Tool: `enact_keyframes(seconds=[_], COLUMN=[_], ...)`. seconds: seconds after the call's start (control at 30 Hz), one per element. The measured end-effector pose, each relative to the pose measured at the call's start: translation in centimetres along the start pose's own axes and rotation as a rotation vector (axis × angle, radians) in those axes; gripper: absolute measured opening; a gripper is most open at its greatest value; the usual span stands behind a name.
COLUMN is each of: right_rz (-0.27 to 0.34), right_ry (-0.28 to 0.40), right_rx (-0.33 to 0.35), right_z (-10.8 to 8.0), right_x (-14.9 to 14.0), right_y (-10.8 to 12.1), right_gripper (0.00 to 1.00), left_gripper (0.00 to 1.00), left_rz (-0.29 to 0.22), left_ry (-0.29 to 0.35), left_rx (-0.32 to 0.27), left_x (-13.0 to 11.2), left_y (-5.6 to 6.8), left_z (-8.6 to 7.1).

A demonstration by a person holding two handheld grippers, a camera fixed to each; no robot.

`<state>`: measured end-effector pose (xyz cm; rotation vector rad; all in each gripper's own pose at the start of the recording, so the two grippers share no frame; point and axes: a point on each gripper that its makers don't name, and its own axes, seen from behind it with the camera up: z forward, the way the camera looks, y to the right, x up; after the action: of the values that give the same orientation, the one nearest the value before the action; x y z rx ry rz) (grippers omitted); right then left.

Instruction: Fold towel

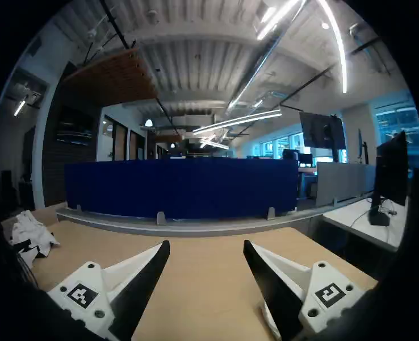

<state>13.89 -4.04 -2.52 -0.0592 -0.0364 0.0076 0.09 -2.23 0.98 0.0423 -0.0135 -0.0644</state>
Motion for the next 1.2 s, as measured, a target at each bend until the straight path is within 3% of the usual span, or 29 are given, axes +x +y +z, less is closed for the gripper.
enact_keyframes(seconds=[0.4, 0.77, 1.2], right_rz=[-0.006, -0.013, -0.025], right_ry=[0.001, 0.004, 0.086], right_rx=[0.008, 0.014, 0.018], right_z=[0.4, 0.6, 1.7], right_x=[-1.0, -1.1, 0.0], right_y=[-0.1, 0.2, 1.1], right_gripper=[1.00, 1.00, 1.00], left_gripper=[0.99, 0.99, 0.99], left_rz=[0.059, 0.062, 0.064], left_ry=[0.014, 0.015, 0.015], left_rx=[0.000, 0.005, 0.005], left_x=[-0.2, -0.2, 0.0], left_y=[0.8, 0.8, 0.9], left_z=[-0.7, -0.8, -0.9])
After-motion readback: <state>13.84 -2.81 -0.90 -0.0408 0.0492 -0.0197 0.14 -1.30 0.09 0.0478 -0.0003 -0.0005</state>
